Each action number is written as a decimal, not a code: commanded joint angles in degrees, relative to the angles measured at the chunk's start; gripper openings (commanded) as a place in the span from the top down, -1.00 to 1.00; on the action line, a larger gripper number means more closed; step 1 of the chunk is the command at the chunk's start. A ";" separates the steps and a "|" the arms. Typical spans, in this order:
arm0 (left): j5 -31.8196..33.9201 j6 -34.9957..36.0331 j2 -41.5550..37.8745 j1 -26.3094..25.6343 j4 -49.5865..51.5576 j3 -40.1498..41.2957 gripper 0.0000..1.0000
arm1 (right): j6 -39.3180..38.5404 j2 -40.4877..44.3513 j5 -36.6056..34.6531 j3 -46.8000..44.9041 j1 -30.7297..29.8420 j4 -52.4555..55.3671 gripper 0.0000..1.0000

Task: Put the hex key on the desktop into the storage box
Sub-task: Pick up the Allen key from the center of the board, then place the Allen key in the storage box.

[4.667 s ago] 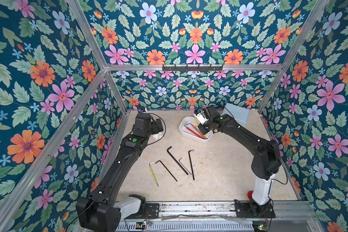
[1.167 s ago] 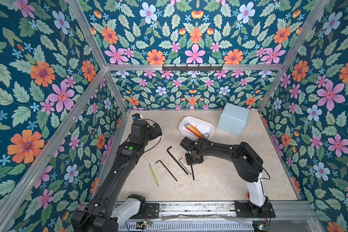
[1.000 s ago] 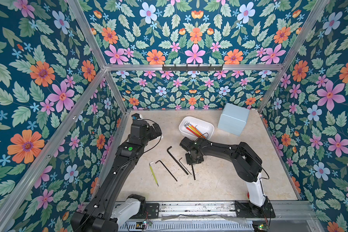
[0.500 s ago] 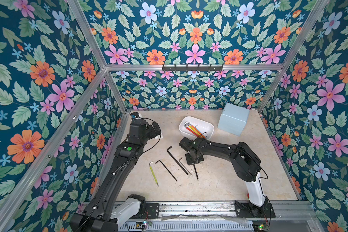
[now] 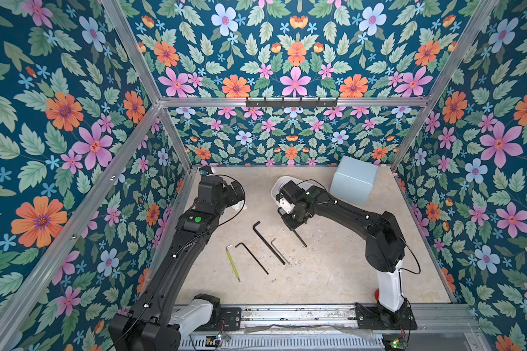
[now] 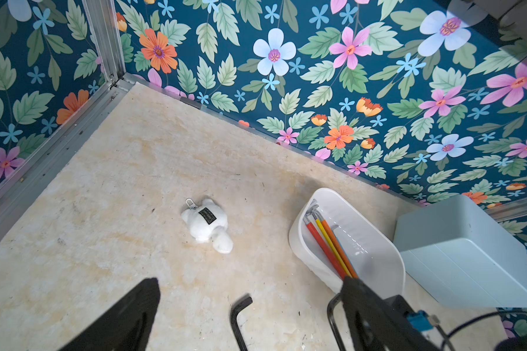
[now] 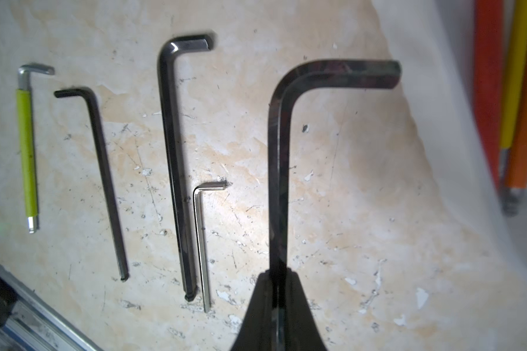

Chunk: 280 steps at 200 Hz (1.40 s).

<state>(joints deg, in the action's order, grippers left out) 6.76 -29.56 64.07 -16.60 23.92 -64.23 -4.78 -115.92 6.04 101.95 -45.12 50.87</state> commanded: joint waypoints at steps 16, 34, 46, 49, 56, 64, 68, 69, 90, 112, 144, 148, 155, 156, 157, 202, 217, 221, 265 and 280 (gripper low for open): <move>-0.34 1.02 1.87 0.08 -1.95 -1.17 -0.99 | -13.20 -4.56 0.84 13.27 5.40 3.70 1.00; -0.46 1.64 3.10 0.08 -2.08 -2.42 -0.99 | -14.84 -9.72 0.67 23.69 8.05 5.61 1.00; -0.39 2.09 3.89 0.16 -2.13 -3.22 -0.99 | -15.00 -11.21 1.14 25.96 9.77 3.29 1.00; -0.46 2.21 4.07 0.15 -2.13 -3.37 -0.99 | -15.04 -11.44 1.16 25.98 10.12 2.56 1.00; -0.48 2.46 4.42 0.16 -2.13 -3.74 -0.99 | -15.32 -12.08 0.50 26.14 10.71 1.33 1.00; -0.53 2.72 4.78 0.16 -2.04 -4.05 -0.99 | -15.67 -13.24 -1.28 26.74 11.08 0.58 1.00; -0.52 2.82 4.91 0.17 -1.96 -4.21 -0.99 | -15.83 -14.03 -1.93 27.17 11.30 0.46 1.00; -0.52 2.83 4.92 0.21 -1.96 -4.18 -0.99 | -15.85 -14.22 -2.01 27.29 11.34 0.46 1.00; -0.35 3.60 5.27 0.19 -1.87 -4.37 -0.99 | -15.13 -17.84 -2.70 29.91 12.33 -0.04 1.00; -0.02 4.55 5.70 0.25 -1.86 -4.16 -0.99 | -13.68 -21.30 -4.88 31.69 12.47 0.18 1.00; -0.76 4.86 7.32 0.69 -2.51 -4.62 -0.99 | -12.80 -24.12 -5.33 31.90 12.48 -0.21 1.00; -0.86 4.85 7.55 0.69 -2.61 -4.70 -0.99 | -12.80 -24.30 -5.34 31.78 12.43 -0.17 1.00; -1.05 4.86 7.86 0.71 -2.86 -4.84 -0.99 | -12.73 -24.71 -5.36 31.44 12.45 -0.25 1.00; -1.14 4.86 7.88 0.70 -2.89 -4.85 -0.99 | -12.72 -24.71 -5.35 31.36 12.49 -0.16 1.00; -1.14 4.86 7.94 0.70 -2.90 -4.85 -0.99 | -12.68 -24.75 -5.39 31.33 12.46 -0.16 1.00; -1.84 4.75 8.78 0.87 -4.73 -4.34 -0.99 | -11.92 -26.41 -4.36 30.55 12.49 -0.85 1.00; -2.02 4.58 9.05 0.92 -5.10 -4.12 -0.99 | -11.77 -26.94 -3.99 30.41 12.45 -0.95 1.00; -2.08 4.55 9.05 0.89 -5.11 -4.13 -0.99 | -11.60 -27.07 -3.96 30.49 12.40 -0.92 1.00; -1.52 5.02 8.26 1.22 -4.90 -3.48 -0.99 | -9.88 -29.33 -2.42 31.88 12.27 -1.07 1.00; -1.40 5.12 8.09 1.39 -4.76 -3.53 -0.99 | -9.22 -30.21 -2.34 32.61 12.27 -1.08 1.00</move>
<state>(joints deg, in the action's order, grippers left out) 4.82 -25.12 72.62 -15.53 20.12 -67.79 -15.90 -144.92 2.66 133.58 -32.73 50.24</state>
